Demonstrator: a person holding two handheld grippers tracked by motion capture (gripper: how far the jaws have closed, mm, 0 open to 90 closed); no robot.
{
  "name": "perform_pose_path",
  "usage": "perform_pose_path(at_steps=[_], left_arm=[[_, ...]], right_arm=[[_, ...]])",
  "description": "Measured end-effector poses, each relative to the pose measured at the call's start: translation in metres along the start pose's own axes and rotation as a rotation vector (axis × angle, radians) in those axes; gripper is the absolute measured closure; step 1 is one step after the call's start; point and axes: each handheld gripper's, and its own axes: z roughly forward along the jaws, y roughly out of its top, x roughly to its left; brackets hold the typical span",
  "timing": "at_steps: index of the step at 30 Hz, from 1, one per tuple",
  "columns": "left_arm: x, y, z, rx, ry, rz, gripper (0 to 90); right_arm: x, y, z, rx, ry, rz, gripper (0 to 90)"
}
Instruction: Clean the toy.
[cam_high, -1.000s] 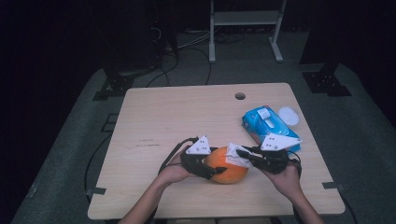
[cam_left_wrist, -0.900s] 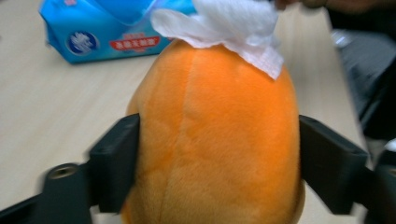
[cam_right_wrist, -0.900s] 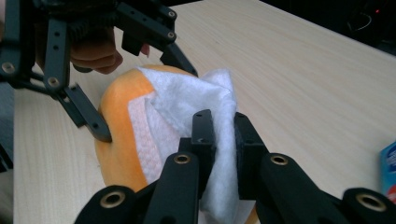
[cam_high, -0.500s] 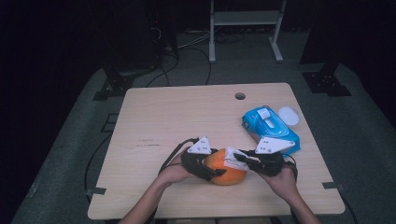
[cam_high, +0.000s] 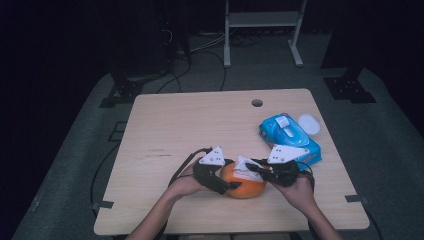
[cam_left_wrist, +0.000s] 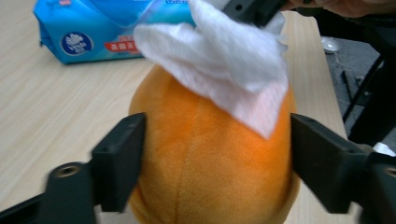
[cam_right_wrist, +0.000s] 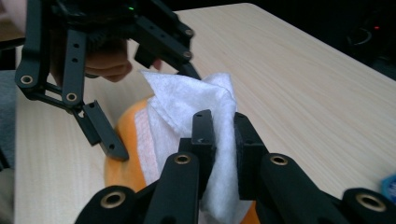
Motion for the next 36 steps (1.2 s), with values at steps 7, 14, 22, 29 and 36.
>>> perform_pose_path(at_steps=[7,14,22,29,36], left_arm=[[-0.009,0.01,0.005,0.006,0.028,0.032,28.7],[-0.012,0.009,0.006,0.025,0.038,0.053,28.9],[-0.009,0.0,0.005,0.019,0.013,0.049,28.9],[-0.018,0.007,0.01,0.04,0.026,0.093,28.6],[-0.016,0.001,0.009,0.029,-0.009,0.112,28.4]], right_arm=[[0.012,0.01,-0.002,-0.006,0.017,-0.027,81.1],[0.022,0.02,0.017,0.039,0.055,-0.081,81.1],[-0.006,0.004,0.0,0.053,-0.025,0.0,81.1],[0.004,0.006,-0.001,0.033,-0.002,-0.006,81.4],[0.013,0.016,0.016,0.058,0.043,-0.047,81.4]])
